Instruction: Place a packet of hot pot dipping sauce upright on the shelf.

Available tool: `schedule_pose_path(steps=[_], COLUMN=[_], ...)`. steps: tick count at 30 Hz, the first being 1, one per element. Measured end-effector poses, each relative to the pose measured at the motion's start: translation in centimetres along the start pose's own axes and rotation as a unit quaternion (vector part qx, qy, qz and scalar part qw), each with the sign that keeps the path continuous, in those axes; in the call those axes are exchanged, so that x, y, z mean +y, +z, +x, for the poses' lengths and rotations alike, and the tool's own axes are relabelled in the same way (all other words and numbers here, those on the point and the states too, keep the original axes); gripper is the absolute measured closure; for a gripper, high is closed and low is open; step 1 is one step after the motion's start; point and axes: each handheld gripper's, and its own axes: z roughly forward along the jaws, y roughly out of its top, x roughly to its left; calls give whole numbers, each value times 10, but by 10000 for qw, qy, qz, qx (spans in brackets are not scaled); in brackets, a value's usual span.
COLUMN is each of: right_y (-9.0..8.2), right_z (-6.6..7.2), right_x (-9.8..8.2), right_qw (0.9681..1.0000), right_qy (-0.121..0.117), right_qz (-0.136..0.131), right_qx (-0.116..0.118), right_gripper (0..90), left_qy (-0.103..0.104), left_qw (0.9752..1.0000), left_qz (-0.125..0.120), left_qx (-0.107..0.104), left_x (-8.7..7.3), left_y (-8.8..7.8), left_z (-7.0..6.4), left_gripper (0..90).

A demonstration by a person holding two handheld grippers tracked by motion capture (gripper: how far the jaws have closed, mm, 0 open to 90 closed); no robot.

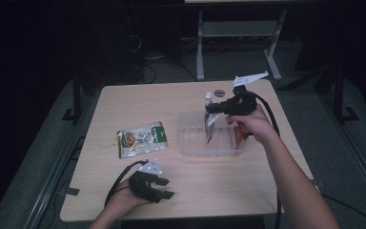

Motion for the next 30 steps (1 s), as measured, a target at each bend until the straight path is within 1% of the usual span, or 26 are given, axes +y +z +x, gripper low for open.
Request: schedule_pose_path(steps=[1,2,3,4,9,11,13,14,16,18,20,21,22,25,30], right_y=[1,3,7,7,17,21,27,27,29,30,29,28,27,24,23], right_z=[1,3,5,5,13,17,19,19,18,13,8,5,4,0,-1], right_x=[-1,-4,-6,-6,-9,-10,-13,-13,-17,-22,-27,-29,-31,-34,-35], right_qw=[10000,9998,9996,9996,9987,9983,9980,9980,9981,9981,9984,9984,9985,9984,9988], right_qy=[7,-44,-25,-25,-74,-165,-224,-224,-220,-163,-70,-29,21,101,112], right_qz=[21,37,14,14,13,112,287,287,461,546,549,538,525,547,476], right_qx=[77,167,269,269,510,544,513,513,354,243,144,151,125,22,-86], right_gripper=[900,900,900,900,900,900,900,900,900,900,900,899,900,899,894], left_qy=[-2,8,5,-2,-39,-30,-36,-40,-34,10,-56,-55,-16,15,-19], left_qw=[10000,10000,10000,10000,10000,10000,10000,10000,10000,10000,10000,10000,10000,10000,10000], left_qz=[9,11,11,0,-32,-36,-38,-44,-57,-41,-69,-72,-28,12,-11], left_qx=[3,6,4,4,9,13,7,3,3,18,4,0,-4,-6,-7], left_x=[0,0,0,0,-1,-1,-1,-1,-1,-1,-1,-1,0,-1,-1], left_y=[0,0,0,0,-1,-2,-2,-2,-1,-1,0,0,-1,0,0], left_z=[0,0,0,0,0,1,0,0,0,0,0,0,1,1,0], left_gripper=[459,459,459,459,459,459,459,459,459,459,459,459,459,459,459])
